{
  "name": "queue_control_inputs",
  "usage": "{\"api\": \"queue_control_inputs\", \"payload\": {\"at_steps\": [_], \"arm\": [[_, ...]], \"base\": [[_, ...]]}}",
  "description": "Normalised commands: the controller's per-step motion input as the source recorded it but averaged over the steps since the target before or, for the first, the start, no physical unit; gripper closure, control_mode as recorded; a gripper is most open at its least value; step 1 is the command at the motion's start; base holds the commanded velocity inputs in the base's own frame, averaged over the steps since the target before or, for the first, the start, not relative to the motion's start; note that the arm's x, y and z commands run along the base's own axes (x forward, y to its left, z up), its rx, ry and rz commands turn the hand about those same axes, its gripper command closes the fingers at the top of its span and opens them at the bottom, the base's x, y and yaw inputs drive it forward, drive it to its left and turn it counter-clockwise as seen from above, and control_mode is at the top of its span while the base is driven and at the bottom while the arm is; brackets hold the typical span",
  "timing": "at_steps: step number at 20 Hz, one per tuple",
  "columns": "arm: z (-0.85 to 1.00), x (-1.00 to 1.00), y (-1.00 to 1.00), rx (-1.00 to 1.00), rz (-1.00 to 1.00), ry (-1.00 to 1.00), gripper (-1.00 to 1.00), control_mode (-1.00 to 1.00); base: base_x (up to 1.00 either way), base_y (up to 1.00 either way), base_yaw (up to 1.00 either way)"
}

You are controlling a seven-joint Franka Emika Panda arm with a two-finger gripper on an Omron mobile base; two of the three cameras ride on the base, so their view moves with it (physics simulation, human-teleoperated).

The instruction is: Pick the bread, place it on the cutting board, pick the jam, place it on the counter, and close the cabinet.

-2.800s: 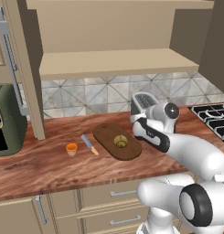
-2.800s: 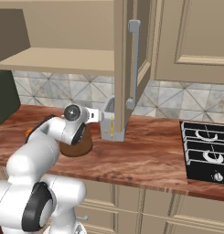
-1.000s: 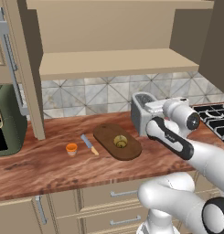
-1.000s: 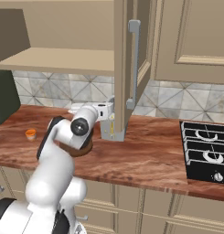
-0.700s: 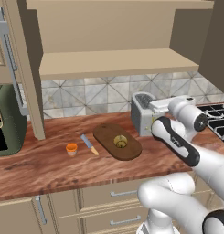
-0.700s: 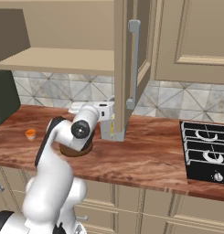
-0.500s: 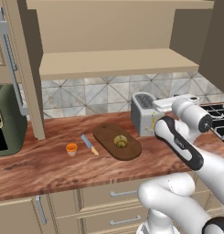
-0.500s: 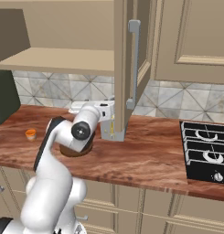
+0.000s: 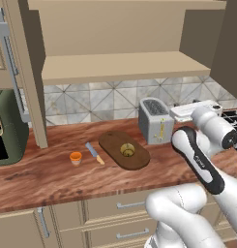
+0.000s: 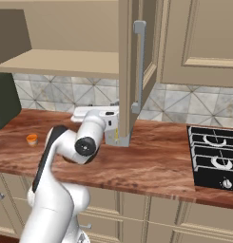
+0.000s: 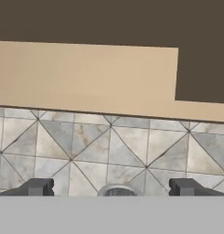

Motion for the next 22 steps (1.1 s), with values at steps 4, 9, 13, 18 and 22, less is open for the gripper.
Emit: {"api": "queue_control_inputs", "payload": {"at_steps": [4,9,13,18,22], "arm": [[0.12,-0.44,-0.05,0.0,0.0,-0.08,-1.0,-1.0],[0.21,-0.41,-0.14,0.0,0.0,-0.06,-1.0,-1.0],[0.27,-0.35,-0.13,0.0,0.0,-0.05,-1.0,-1.0],[0.31,-0.35,-0.15,0.0,0.0,-0.05,-1.0,-1.0],[0.24,-0.4,-0.1,0.0,0.0,-0.05,-1.0,-1.0]], "base": [[0.0,0.0,0.0],[0.0,0.0,0.0],[0.0,0.0,0.0],[0.0,0.0,0.0],[0.0,0.0,0.0]]}}
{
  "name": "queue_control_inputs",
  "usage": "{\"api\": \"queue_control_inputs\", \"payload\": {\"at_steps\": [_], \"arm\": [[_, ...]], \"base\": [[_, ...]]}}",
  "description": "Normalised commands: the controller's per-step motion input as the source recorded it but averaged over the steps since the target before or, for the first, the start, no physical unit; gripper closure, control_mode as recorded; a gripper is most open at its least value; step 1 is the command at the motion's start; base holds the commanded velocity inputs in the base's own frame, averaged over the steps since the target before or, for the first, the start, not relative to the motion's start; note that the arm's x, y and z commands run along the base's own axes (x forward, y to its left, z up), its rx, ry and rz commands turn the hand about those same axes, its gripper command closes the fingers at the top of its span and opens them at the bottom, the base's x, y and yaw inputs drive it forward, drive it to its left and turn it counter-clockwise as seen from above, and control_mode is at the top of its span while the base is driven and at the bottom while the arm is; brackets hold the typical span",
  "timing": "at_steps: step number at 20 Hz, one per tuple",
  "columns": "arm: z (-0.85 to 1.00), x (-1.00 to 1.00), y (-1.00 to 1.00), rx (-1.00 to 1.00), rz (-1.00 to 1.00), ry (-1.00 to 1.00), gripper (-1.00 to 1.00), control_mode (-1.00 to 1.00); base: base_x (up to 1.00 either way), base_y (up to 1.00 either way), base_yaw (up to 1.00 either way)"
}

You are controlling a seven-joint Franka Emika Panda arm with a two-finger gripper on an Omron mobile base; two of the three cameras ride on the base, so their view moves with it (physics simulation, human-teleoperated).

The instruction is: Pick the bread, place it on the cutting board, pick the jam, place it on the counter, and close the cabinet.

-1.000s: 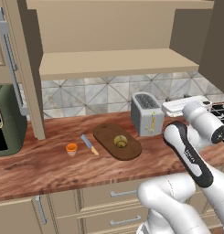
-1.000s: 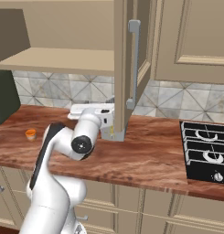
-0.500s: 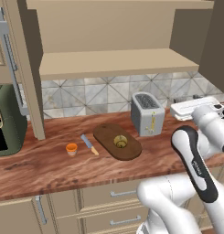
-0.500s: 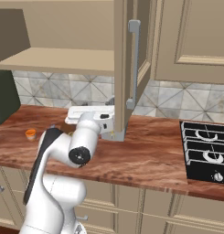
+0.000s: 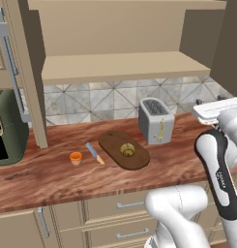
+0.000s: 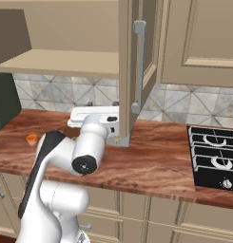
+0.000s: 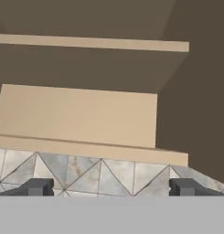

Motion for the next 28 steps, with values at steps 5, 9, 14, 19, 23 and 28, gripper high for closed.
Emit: {"api": "queue_control_inputs", "payload": {"at_steps": [5,9,14,19,23,28], "arm": [[0.18,-0.42,-0.12,0.0,0.0,-0.05,-1.0,-1.0],[0.25,-0.32,-0.12,0.0,0.0,-0.02,-1.0,-1.0],[0.03,-0.46,-0.03,0.0,0.0,-0.07,-1.0,-1.0],[0.0,-0.56,-0.01,0.0,0.0,-0.09,-1.0,-1.0],[0.0,-0.67,0.0,0.0,0.0,-0.1,-1.0,-1.0],[0.02,-0.71,0.0,0.0,0.0,-0.07,-1.0,-1.0]], "base": [[0.0,0.0,0.0],[0.0,0.0,0.0],[0.0,0.0,0.0],[0.0,0.0,0.0],[0.0,0.0,0.0],[0.0,0.0,0.0]]}}
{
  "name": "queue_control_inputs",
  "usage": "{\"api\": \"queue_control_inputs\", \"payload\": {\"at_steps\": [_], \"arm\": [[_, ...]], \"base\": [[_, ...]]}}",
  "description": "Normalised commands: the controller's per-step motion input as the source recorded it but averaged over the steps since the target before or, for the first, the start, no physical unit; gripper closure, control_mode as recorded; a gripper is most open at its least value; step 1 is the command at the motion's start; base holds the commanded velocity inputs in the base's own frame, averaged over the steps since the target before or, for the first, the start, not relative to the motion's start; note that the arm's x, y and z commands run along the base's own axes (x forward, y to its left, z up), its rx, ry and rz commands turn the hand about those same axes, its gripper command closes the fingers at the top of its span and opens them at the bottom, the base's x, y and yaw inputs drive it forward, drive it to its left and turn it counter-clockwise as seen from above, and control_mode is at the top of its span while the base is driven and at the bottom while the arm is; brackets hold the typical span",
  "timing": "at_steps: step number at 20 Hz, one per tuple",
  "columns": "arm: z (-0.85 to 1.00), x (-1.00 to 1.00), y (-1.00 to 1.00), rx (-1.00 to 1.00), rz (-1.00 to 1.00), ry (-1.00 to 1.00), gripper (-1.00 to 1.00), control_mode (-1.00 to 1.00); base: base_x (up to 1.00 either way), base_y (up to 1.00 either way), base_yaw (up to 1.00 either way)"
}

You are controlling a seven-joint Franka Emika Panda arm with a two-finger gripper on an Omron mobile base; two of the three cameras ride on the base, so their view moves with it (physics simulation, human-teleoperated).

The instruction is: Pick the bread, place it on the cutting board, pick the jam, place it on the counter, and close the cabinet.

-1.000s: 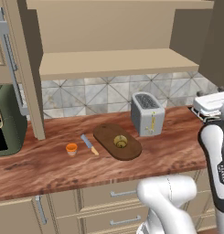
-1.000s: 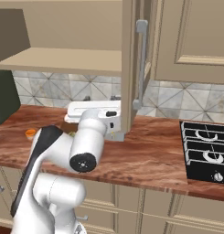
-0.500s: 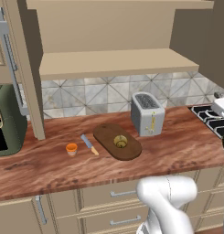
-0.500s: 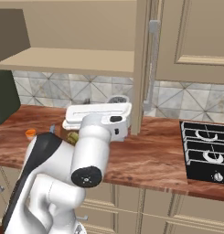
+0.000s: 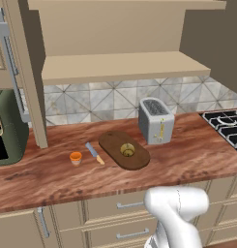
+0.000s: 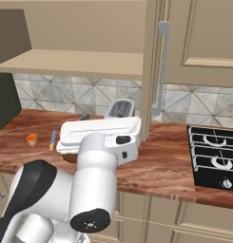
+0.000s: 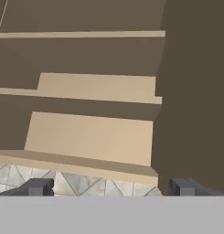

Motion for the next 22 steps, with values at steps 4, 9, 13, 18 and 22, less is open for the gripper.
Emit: {"api": "queue_control_inputs", "payload": {"at_steps": [4,9,13,18,22], "arm": [[0.03,-0.59,-0.06,0.0,0.0,-0.03,-1.0,-1.0],[0.02,-0.18,-0.22,0.0,0.0,0.0,-1.0,-1.0],[0.0,0.0,-0.31,0.0,0.0,0.0,-1.0,-1.0],[0.0,0.0,-0.36,0.0,0.0,0.0,-1.0,-1.0],[0.0,0.0,-0.36,0.0,0.01,0.0,-1.0,-1.0]], "base": [[0.0,0.0,0.0],[0.0,0.0,0.0],[0.0,0.0,0.0],[0.0,0.0,0.0],[0.0,0.0,0.0]]}}
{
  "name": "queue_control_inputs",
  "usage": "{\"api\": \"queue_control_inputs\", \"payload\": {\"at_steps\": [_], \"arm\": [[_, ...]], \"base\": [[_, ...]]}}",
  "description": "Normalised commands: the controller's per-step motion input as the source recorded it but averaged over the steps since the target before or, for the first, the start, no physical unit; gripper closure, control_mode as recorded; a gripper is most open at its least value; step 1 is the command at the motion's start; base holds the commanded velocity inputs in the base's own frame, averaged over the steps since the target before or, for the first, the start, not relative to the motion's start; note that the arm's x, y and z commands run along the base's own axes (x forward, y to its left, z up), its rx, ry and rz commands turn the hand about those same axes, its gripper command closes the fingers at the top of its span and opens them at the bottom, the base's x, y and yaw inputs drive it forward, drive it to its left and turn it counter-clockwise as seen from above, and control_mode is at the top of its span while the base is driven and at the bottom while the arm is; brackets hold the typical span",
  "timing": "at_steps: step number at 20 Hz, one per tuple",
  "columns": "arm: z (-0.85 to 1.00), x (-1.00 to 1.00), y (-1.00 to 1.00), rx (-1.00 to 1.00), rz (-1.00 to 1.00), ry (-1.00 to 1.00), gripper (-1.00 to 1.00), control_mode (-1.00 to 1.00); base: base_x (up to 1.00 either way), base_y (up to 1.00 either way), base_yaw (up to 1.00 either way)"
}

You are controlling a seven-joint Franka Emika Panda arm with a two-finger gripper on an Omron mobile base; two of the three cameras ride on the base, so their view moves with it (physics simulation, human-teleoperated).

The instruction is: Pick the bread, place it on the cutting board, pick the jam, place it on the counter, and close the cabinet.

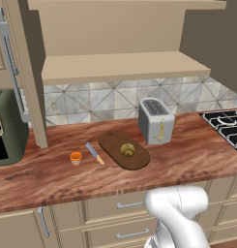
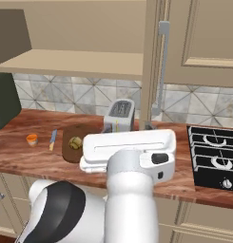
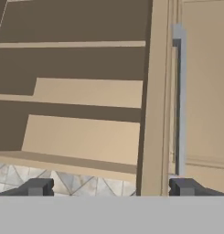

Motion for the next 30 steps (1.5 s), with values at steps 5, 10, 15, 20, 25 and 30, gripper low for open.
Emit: {"api": "queue_control_inputs", "payload": {"at_steps": [5,10,15,20,25,30], "arm": [[0.0,0.0,-0.35,0.0,0.03,0.0,-1.0,-1.0],[0.0,0.01,-0.34,0.0,0.06,0.0,-1.0,-1.0],[0.0,0.13,-0.24,0.0,0.08,0.0,-1.0,-1.0],[0.0,0.3,-0.14,0.0,0.08,0.0,-1.0,-1.0],[0.0,0.3,-0.14,0.0,0.08,0.0,-1.0,-1.0],[0.0,0.25,-0.15,0.0,0.08,0.0,-1.0,-1.0]], "base": [[0.0,0.0,0.0],[0.0,0.0,0.0],[0.0,0.0,0.0],[0.0,0.0,0.0],[0.0,0.0,0.0],[0.0,0.0,0.0]]}}
